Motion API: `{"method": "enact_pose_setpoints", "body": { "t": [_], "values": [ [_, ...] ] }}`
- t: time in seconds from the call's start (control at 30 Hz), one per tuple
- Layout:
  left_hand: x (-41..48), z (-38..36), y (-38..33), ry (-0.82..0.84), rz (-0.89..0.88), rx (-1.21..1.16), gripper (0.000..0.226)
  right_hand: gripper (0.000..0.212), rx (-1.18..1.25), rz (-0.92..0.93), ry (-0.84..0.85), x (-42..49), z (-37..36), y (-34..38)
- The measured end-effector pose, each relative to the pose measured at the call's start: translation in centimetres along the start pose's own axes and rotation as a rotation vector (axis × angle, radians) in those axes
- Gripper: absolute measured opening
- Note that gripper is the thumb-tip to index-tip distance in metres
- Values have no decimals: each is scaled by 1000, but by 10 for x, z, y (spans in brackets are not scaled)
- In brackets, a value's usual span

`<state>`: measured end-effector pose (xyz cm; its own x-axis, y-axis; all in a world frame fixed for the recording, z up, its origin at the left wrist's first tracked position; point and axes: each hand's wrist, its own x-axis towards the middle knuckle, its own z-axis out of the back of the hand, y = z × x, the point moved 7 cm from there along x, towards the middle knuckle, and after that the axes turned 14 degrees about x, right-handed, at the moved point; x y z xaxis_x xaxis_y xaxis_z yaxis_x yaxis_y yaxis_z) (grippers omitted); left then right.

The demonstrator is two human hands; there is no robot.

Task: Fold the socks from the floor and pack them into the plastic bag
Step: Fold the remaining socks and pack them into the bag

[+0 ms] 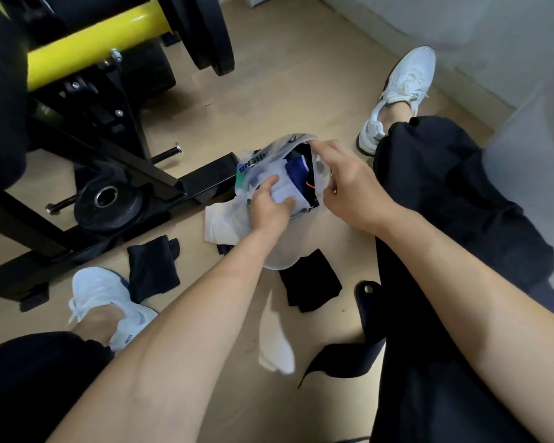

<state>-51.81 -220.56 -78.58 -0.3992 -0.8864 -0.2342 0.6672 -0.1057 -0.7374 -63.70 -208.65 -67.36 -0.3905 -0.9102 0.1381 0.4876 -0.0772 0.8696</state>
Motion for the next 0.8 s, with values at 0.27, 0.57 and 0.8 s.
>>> {"method": "enact_pose_setpoints", "body": {
  "t": [0.27, 0.57, 0.8],
  "values": [
    [42, -33, -4, 18, -304, 449, 65, 79, 11, -32, 30, 8, 3, 1],
    [57, -29, 1, 99, -192, 1035, 68, 78, 56, 12, 66, 9, -9, 10],
    [32, -33, -3, 248, -22, 765, 69, 81, 68, 62, 82, 4, -13, 5]
  ]
}}
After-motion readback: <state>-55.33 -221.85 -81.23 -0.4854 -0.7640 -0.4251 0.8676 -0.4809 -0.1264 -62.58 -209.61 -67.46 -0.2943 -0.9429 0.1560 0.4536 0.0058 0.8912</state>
